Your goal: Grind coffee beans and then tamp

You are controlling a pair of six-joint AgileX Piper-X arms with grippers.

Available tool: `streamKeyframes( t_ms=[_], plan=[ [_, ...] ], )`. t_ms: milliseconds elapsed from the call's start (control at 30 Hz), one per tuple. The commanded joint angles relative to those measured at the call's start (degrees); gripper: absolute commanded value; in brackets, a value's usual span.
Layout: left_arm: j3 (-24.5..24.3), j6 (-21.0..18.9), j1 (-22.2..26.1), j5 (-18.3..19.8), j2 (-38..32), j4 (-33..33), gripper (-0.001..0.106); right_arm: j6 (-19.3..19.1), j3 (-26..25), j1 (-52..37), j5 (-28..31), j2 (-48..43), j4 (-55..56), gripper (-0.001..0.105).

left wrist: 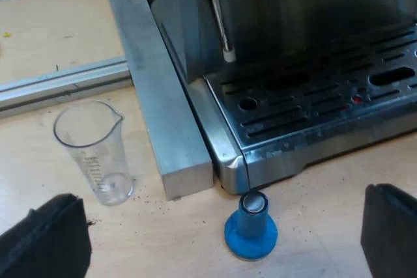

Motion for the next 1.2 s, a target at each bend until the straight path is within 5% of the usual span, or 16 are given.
streamKeyframes(
  t_ms=[33, 400, 867, 1200],
  plan=[
    [-0.4, 0.3, -0.4, 1.6, 1.2, 0.1, 0.085, -4.4, -0.6, 4.1, -1.1, 1.7, -3.7, 0.074],
    [-0.4, 0.3, -0.4, 5.1, 4.4, -2.5, 0.085, -6.5, 0.2, 18.0, 2.2, 11.0, -18.3, 0.074],
    [-0.4, 0.6, -0.5, 7.6, 9.1, -3.2, 0.085, 2.2, 13.0, 30.1, 16.4, 17.3, -43.8, 0.074],
    [-0.4, 0.6, -4.6, 7.4, 16.2, -4.3, 0.085, 4.5, 14.4, 30.1, 18.1, 19.8, -49.7, 0.074]
  ],
)
